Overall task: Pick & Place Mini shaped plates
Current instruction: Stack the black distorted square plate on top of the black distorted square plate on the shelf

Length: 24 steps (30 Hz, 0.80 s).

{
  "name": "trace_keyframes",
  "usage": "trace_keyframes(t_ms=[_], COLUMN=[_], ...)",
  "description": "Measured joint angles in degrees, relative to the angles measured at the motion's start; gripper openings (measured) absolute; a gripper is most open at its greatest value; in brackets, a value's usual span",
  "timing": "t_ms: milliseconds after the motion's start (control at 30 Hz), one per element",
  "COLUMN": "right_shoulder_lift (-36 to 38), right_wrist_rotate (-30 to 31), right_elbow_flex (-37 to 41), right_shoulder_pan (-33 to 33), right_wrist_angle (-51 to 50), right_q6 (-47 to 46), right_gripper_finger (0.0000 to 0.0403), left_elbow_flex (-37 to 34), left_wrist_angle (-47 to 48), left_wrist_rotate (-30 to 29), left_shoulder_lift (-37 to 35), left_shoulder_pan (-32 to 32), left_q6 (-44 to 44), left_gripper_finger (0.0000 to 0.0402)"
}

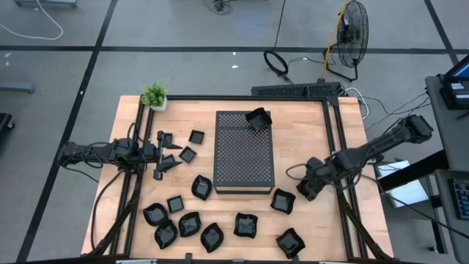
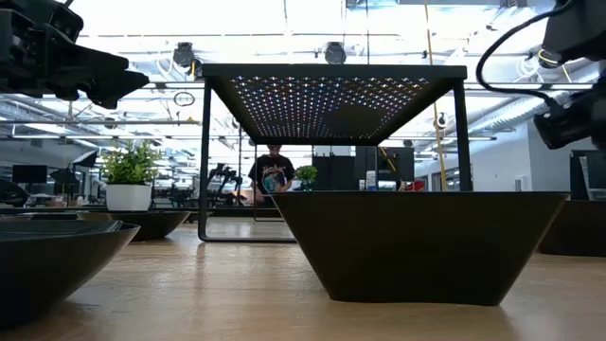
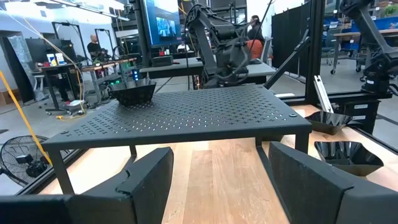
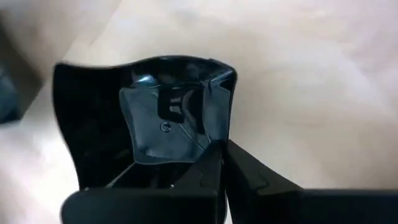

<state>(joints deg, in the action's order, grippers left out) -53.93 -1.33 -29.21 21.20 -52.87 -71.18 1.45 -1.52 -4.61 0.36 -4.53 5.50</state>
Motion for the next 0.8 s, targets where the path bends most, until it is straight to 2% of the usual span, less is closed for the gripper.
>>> trace_keyframes(t_ms=[467, 800], right_shoulder_lift=[12.8, 22.5], right_wrist_rotate=[12.9, 18.1], right_elbow_flex=[0.0, 0.0], right_shoulder_pan=[-9.5, -12.8], right_wrist_angle=[3.9, 20.8], right_q6=[0.5, 11.1], right_gripper_finger=[0.0000, 0.0000], left_elbow_flex=[0.0, 0.0], left_wrist_angle=[0.0, 0.0], left_wrist_rotate=[0.0, 0.0], left_shoulder_lift=[0.0, 0.0], left_shoulder_pan=[0.0, 0.0], left_q6=[0.0, 0.0], left_gripper_finger=[0.0269, 0.0269])
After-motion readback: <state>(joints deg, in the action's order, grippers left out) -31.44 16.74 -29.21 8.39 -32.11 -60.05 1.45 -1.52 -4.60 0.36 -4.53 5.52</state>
